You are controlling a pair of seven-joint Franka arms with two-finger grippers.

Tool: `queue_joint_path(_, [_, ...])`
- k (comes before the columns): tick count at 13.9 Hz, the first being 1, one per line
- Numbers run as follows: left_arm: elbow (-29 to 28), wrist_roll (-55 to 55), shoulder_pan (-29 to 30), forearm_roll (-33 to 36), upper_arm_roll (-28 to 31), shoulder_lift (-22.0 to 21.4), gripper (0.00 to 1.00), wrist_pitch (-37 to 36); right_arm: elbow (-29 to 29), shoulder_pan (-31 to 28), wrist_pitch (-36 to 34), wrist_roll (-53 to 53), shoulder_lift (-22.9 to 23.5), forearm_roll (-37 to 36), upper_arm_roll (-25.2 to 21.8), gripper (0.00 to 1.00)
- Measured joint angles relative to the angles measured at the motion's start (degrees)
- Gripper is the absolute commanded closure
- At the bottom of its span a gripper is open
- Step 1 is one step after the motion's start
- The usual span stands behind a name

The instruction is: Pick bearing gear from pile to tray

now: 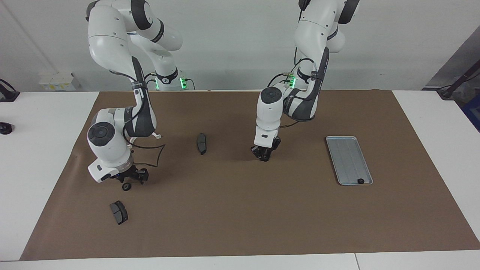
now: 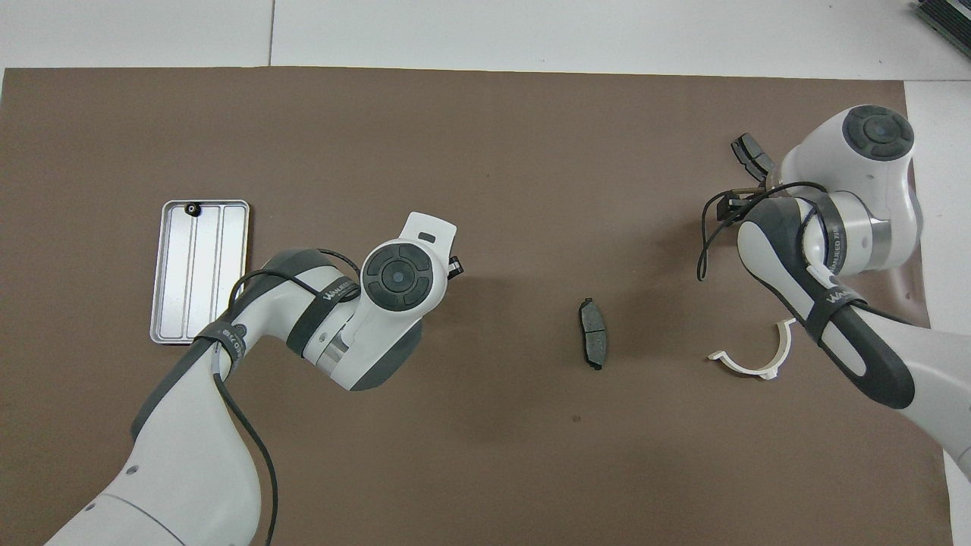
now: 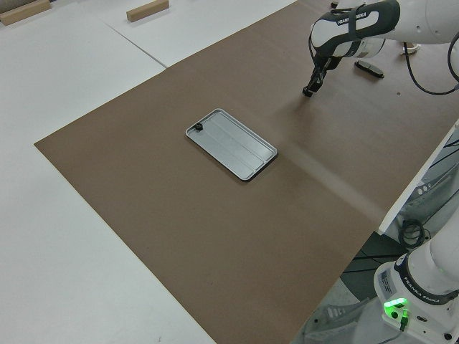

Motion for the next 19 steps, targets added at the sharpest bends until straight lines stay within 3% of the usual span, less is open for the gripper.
queue_joint_path(3, [1.85,4.01,3.05,0.37,0.71,-1.83,1.0,-2.7,-0.04,-0.79,0.82,-1.94,-0.02,0.0,0.0,0.31])
queue_joint_path(6, [2.26,16.37,11.87,-0.51,0.8,-8.15,1.0,-8.88,-0.9,-1.3,4.08,-1.98,-0.03,-0.01,0.0,0.33])
queue_joint_path(9, [2.08,32.11,21.59,-4.68,0.9,-11.04,1.0,-11.66,-2.34,-2.19,6.16,-1.98,-0.03,-0.01,0.0,0.35])
queue_joint_path(14, [-2.44,50.95,32.61,-10.57,0.92,-10.96,1.0,-7.49,-3.04,-2.6,6.95,-1.98,-0.19,0.0,0.09,0.48])
queue_joint_path(19, [-10.21,54.88,33.33,-11.04,0.62,-10.85,1.0,-0.4,-3.12,-2.6,7.0,-1.98,-0.37,0.0,0.31,0.63])
